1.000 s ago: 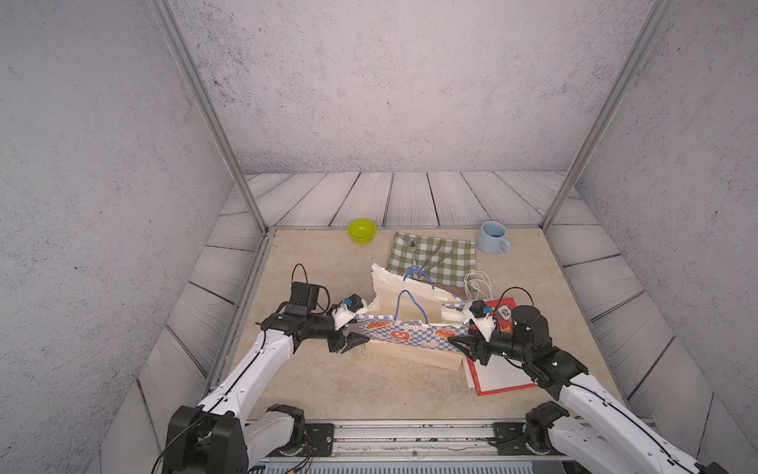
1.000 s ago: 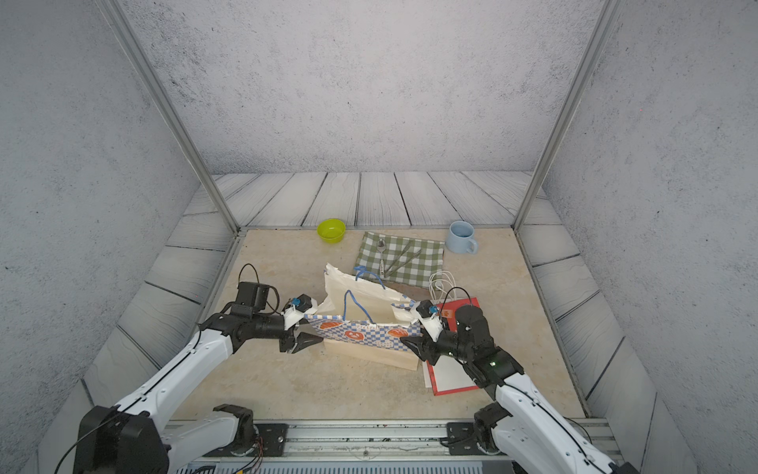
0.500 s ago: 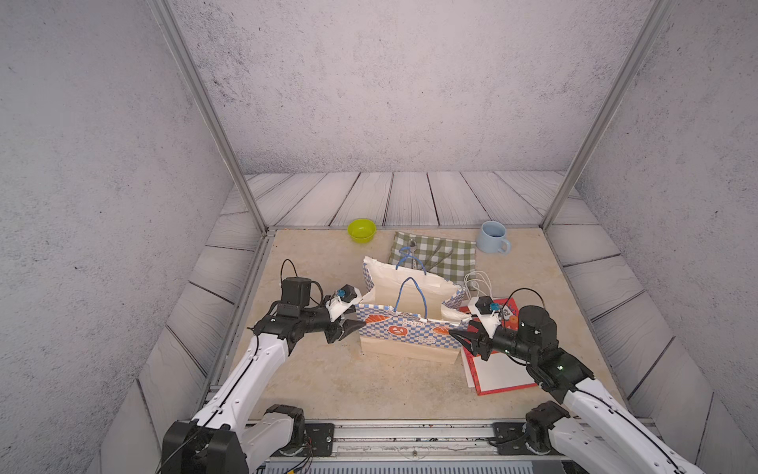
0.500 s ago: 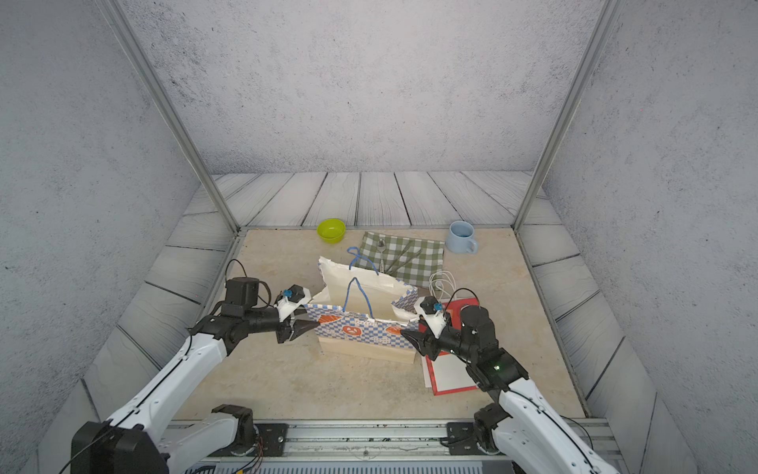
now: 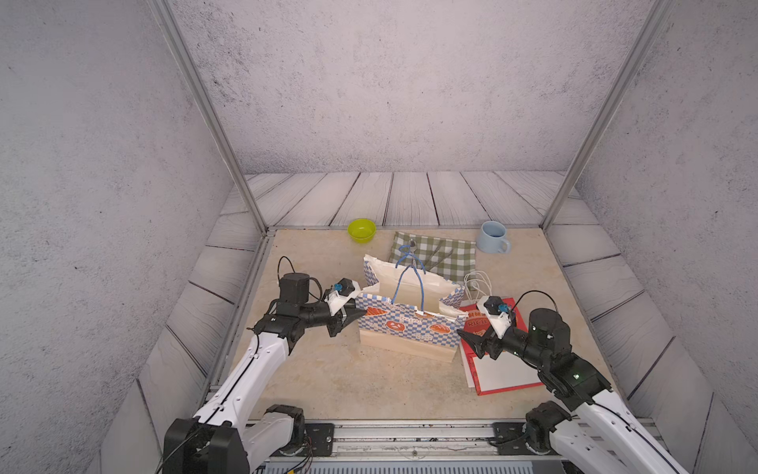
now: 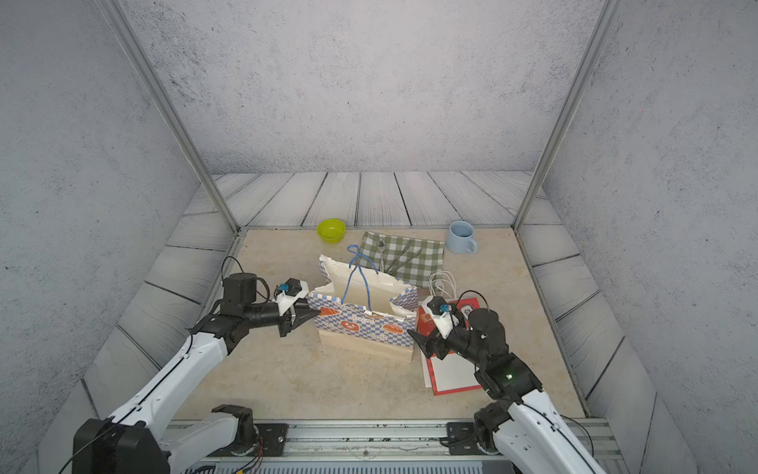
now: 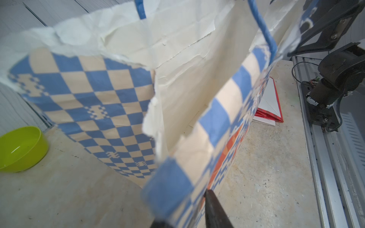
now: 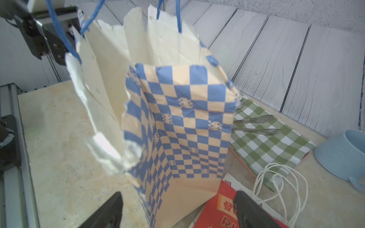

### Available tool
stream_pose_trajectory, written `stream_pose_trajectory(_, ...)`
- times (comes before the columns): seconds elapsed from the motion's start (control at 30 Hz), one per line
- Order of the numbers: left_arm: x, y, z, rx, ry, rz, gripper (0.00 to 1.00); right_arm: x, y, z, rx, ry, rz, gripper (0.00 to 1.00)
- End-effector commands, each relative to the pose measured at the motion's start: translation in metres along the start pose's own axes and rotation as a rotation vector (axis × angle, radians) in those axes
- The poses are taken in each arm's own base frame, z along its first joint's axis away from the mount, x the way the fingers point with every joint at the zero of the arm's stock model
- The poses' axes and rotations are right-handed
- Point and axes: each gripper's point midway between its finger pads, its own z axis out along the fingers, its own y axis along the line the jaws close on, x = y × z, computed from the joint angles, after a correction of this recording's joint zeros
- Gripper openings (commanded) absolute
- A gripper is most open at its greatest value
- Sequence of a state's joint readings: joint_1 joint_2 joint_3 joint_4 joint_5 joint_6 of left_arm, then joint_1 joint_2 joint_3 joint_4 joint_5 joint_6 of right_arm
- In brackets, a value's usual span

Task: Put away the paper bag
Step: Press the paper bag at the center of the board.

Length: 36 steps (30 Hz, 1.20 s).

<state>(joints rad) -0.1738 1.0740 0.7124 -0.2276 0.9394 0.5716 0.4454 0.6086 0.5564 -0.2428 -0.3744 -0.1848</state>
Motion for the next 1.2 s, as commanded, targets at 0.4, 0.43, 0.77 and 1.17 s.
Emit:
stream_pose_trajectory(0.4,0.008,0.001,0.001,-0.011,0.013,0.004,0.27,-0.02,-0.012,0.028,-0.109,0.078,-0.16,0.99)
stream_pose_trajectory(0.43,0.007,0.001,0.001,-0.01,0.013,0.007,0.27,-0.018,-0.013,0.029,-0.106,0.085,-0.162,0.99)
stream_pose_trajectory(0.77,0.009,0.002,0.001,-0.012,0.018,0.005,0.26,-0.036,0.002,0.039,-0.267,0.022,-0.193,0.99)
stream_pose_trajectory(1.17,0.01,0.004,0.002,-0.02,0.027,0.003,0.26,-0.035,0.013,0.035,-0.326,0.006,-0.256,0.64)
